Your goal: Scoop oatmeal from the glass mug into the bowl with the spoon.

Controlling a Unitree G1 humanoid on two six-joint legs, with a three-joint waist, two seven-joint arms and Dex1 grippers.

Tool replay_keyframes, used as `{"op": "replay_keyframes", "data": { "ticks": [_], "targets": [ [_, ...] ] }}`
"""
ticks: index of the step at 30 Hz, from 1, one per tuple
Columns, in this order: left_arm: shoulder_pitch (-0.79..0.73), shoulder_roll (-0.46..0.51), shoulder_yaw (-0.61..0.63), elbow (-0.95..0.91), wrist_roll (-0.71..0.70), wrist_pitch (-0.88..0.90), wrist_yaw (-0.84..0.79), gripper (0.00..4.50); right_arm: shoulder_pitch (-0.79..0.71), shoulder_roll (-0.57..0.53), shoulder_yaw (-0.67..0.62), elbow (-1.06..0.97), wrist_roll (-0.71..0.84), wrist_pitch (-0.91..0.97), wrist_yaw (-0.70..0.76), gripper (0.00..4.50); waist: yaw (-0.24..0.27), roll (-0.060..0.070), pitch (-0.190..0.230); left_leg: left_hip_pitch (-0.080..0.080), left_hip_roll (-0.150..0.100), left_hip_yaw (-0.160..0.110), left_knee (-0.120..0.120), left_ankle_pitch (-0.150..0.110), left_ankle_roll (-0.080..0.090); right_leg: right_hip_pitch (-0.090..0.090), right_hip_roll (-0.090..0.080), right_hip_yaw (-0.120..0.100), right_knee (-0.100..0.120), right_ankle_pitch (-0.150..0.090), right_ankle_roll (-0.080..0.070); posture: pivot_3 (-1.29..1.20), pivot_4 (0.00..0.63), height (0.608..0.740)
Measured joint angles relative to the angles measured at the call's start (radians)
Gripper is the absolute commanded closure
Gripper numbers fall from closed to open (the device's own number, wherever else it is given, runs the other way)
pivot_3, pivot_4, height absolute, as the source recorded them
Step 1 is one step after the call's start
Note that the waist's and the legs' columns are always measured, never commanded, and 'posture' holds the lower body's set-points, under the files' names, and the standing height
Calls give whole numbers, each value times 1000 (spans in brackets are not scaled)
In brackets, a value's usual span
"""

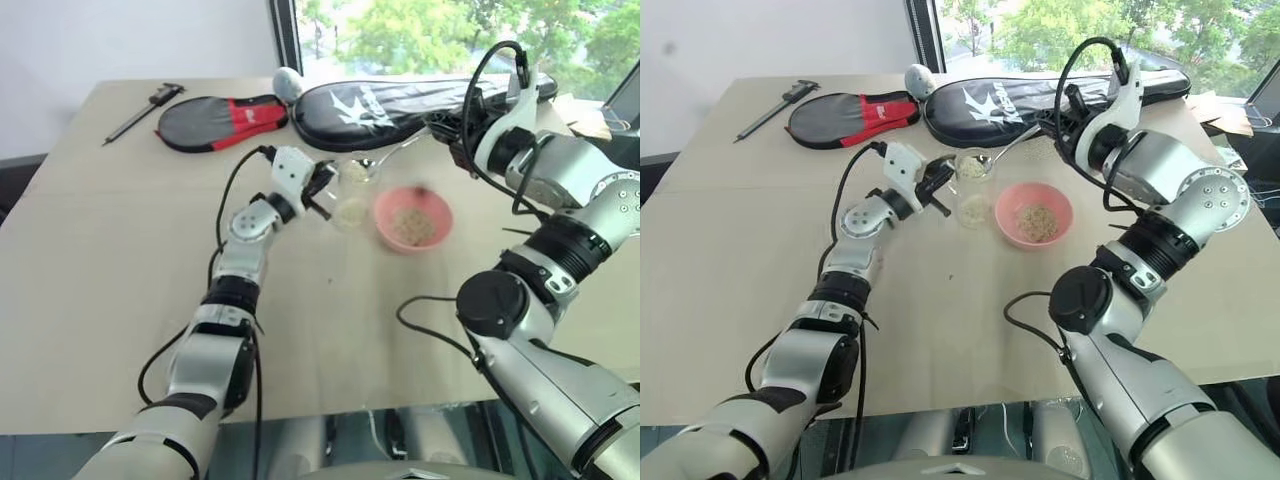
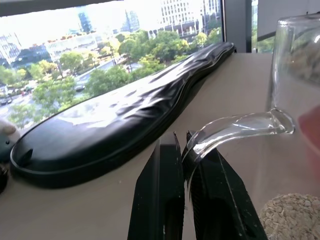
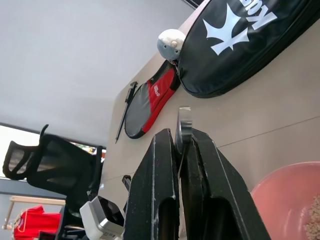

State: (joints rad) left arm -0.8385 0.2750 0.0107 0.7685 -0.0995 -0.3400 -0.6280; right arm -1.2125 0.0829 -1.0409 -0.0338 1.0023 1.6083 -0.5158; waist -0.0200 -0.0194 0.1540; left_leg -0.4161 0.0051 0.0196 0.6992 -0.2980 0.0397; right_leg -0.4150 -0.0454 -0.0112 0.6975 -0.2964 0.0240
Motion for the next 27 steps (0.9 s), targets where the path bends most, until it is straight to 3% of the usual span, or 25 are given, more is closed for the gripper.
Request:
{"op": "replay_keyframes", "data": {
  "ticks": [8, 14, 17, 25, 27],
  "targets": [
    [0, -7, 7, 38, -2, -13, -9, 4435, 35, 26, -71, -20, 115, -1, -95, 4500, -2, 0, 0, 0, 0, 0, 0, 0, 0, 0, 0, 0, 0, 0, 0, 0, 150, 740],
    [-1, -16, 20, 62, -5, -19, -19, 4435, 93, 8, -69, -14, 308, -66, -214, 4500, -4, 0, 0, 0, 0, 0, 0, 0, 0, 0, 0, 0, 0, 0, 0, 0, 150, 740],
    [-1, -20, 22, 85, -10, -25, -21, 4435, 153, -32, -3, -6, 452, -160, -307, 4500, -6, 0, 0, 0, 0, 0, 0, 0, 0, 0, 0, 0, -1, 0, 0, 0, 150, 740],
    [-27, -34, 31, 122, -14, -61, -23, 4435, 356, -167, 320, -47, 871, -504, -513, 4500, -24, 0, 0, 0, 0, 0, 0, 0, 0, 0, 0, 1, -1, 0, 0, 0, 150, 740],
    [-30, -34, 31, 127, -14, -66, -23, 4435, 379, -186, 359, -68, 904, -551, -525, 4500, -25, 0, 0, 0, 0, 0, 0, 0, 1, 0, 0, 1, -1, 0, 0, 0, 150, 740]
  ]
}}
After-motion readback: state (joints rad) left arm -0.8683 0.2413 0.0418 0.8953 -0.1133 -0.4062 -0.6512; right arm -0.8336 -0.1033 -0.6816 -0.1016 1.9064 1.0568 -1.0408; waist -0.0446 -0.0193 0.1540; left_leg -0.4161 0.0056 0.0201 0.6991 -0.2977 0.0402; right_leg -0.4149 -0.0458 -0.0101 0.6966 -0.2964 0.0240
